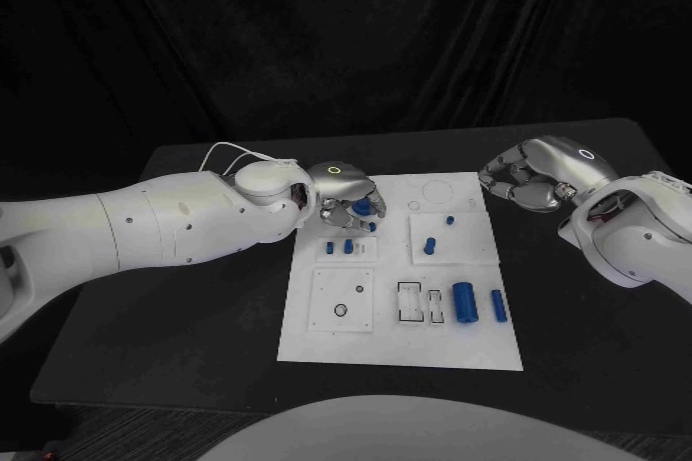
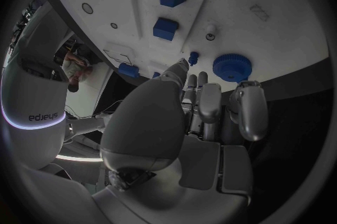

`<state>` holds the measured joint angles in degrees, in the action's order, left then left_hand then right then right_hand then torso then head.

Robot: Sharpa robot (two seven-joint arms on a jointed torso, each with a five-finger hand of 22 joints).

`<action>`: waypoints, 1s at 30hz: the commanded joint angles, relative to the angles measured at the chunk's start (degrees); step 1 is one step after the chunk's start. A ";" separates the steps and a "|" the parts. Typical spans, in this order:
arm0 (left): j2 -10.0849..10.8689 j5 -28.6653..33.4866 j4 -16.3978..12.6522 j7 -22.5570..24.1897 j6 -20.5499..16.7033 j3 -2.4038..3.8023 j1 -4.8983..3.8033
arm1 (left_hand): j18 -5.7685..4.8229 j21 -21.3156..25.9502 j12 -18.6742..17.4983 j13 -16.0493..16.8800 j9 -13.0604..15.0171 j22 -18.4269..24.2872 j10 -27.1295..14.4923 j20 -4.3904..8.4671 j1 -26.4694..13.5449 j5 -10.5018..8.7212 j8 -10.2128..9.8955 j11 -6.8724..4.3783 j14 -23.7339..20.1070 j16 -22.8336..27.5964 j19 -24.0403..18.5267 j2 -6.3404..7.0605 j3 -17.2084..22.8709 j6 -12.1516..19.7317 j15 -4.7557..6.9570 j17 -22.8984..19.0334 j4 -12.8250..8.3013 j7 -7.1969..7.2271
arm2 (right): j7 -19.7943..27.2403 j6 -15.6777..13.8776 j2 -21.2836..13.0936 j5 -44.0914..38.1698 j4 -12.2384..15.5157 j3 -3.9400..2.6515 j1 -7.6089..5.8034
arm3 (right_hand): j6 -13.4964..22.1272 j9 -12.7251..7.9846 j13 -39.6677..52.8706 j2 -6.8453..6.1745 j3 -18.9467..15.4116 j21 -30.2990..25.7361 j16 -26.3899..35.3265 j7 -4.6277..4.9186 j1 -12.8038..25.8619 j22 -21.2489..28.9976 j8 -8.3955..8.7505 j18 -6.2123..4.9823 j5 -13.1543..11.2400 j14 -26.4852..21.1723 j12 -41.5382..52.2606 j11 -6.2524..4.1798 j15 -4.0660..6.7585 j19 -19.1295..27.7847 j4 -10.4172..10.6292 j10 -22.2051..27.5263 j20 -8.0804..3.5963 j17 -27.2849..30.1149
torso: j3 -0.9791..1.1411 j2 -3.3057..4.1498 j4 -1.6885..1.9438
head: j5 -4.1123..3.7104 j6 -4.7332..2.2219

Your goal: Assemble the parts on the task board

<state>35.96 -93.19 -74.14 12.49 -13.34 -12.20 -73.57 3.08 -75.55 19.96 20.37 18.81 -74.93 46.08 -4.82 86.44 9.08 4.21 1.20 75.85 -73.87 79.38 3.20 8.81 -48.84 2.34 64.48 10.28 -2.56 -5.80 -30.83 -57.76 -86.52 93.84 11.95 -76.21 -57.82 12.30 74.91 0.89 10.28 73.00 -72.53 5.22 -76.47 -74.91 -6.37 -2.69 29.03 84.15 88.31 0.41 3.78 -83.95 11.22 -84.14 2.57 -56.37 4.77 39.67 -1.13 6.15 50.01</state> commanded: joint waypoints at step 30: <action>-2.13 -0.47 3.36 2.62 -3.82 0.05 2.63 | 0.30 -0.88 0.92 -2.55 -0.91 -10.62 10.35 -0.03 0.99 3.41 3.00 -0.71 -0.54 0.77 1.21 -0.93 6.33 -8.96 0.29 -3.61 -2.69 -0.49 | -0.33 0.05 -0.01 -0.13 -0.03 -0.05 0.14 | -0.09 0.12 9.33 -0.17 0.12 -0.29 0.27 0.22 -0.22 -9.97 0.11 -1.02 0.36 0.82 -0.26 0.38 0.28 -0.70 -0.24 -3.79 -0.36 0.11 | 0.00 -0.02 0.04 | 0.04 -0.01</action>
<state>33.99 -93.27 -70.82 13.01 -14.95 -12.10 -71.17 3.09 -76.24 21.02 17.88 17.78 -74.92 56.07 -4.76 87.10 12.28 6.86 0.50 75.24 -73.21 80.25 2.57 14.85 -57.26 2.56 60.95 7.56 -3.02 -5.80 -30.70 -57.76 -86.52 93.81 11.95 -76.21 -57.82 12.35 74.91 0.89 10.28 73.00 -72.54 5.22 -76.47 -74.90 -6.37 -2.69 29.03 84.15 88.32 0.41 3.78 -83.95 11.22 -84.14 2.57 -56.32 4.78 39.63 -1.09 6.11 50.01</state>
